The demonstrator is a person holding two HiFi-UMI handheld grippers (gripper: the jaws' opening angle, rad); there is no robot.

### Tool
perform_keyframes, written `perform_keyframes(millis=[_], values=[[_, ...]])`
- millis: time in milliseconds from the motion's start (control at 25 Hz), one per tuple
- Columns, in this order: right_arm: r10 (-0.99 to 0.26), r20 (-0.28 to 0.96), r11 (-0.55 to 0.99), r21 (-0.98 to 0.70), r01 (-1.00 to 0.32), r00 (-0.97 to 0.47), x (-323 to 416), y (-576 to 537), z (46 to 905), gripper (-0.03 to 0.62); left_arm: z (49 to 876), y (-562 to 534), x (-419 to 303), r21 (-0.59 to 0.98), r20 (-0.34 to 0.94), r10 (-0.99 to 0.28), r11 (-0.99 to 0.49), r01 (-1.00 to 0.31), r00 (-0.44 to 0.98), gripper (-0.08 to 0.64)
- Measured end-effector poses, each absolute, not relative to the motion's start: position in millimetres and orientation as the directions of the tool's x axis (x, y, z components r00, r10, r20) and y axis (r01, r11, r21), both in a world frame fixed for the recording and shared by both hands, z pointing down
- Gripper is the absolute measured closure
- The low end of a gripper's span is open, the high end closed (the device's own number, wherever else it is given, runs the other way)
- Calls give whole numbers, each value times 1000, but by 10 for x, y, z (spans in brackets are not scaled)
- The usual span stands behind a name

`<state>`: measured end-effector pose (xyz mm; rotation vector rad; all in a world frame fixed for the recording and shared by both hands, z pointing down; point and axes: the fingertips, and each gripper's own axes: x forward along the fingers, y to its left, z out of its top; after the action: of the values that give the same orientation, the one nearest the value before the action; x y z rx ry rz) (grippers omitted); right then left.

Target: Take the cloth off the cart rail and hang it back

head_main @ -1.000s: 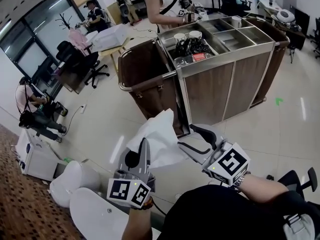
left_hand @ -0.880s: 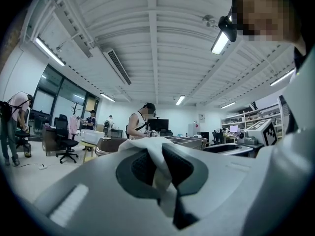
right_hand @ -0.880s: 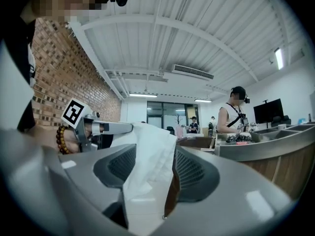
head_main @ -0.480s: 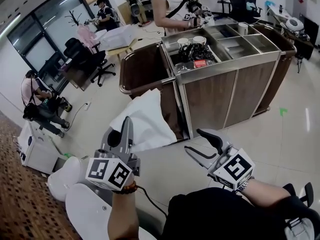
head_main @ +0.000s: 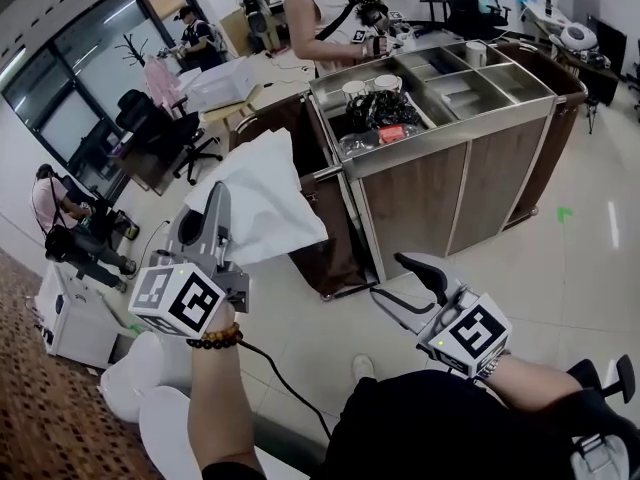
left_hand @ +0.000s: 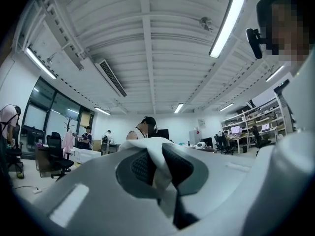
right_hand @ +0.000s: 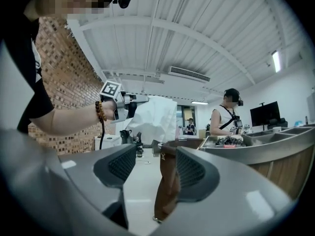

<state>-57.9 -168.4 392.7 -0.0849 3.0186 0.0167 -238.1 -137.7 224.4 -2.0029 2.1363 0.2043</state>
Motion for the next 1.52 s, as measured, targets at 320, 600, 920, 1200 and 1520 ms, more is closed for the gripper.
perform_keyframes(millis=[320, 600, 920, 1200, 1520], values=[[-145, -144, 989, 6, -148, -979, -1044, -1669, 3582, 344, 1670, -1674, -2890, -82, -259, -963, -50, -995, 70, 541], [-266, -90, 963, -69, -261, -960, -1471, -1626, 3356, 344, 1689, -1993, -3791, -28, -195, -978, -65, -998, 69, 541], [-379, -83, 925, -32, -378, -922, -1816, -1664, 3404, 344, 2296, -2425, -4569, 56, -96, -990, -109, -992, 104, 541], [-413, -47, 911, -36, -411, -910, -2063, -1818, 3454, 344, 2817, -2752, -4772, 175, 10, -984, -176, -969, 181, 541], [-380, -102, 922, 38, -385, -919, -2335, -1782, 3442, 344, 3107, -2420, -4359, 332, 43, -930, -331, -883, 365, 541]])
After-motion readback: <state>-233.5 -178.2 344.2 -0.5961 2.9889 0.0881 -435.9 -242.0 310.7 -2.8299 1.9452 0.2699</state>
